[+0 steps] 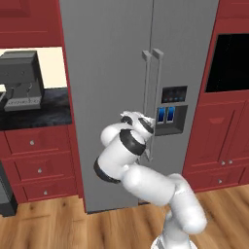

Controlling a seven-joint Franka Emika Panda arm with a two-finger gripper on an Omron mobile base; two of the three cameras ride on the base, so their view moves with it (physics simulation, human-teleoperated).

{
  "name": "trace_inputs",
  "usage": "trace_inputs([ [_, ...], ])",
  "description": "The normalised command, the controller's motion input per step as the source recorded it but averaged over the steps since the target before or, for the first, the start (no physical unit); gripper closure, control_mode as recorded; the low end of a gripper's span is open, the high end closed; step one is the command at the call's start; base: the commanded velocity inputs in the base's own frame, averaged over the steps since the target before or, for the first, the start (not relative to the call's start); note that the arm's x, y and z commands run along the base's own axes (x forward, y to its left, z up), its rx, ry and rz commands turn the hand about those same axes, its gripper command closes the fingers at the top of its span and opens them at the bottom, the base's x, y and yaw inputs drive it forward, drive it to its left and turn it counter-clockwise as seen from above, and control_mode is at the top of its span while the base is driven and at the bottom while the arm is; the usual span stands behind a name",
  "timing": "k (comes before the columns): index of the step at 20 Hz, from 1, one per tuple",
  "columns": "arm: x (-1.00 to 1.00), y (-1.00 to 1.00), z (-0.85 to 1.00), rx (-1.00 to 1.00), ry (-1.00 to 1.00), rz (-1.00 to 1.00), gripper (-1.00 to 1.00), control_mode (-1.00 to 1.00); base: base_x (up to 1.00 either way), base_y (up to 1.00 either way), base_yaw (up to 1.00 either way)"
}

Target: There's a fish in the fridge that needs to be moved to the freezer for freezing. Pick up the fish from the fridge, place it on any shelf in the freezer, and close the fridge and freezer doors when done.

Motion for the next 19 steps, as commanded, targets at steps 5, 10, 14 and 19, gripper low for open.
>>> trace_inputs([
  [5, 0.55, -0.37, 0.0, 0.0, -0.01, 0.09, -1.0, -1.0, 0.0, 0.0, 0.0],
  [10, 0.66, -0.25, 0.0, 0.0, 0.0, 0.08, -1.0, -1.0, 0.0, 0.0, 0.0],
  [14, 0.31, -0.16, 0.08, 0.0, 0.0, 0.03, -1.0, -1.0, 0.0, 0.0, 0.0],
  [19, -0.25, -0.15, 0.25, 0.0, 0.0, 0.0, -1.0, -1.0, 0.0, 0.0, 0.0],
])
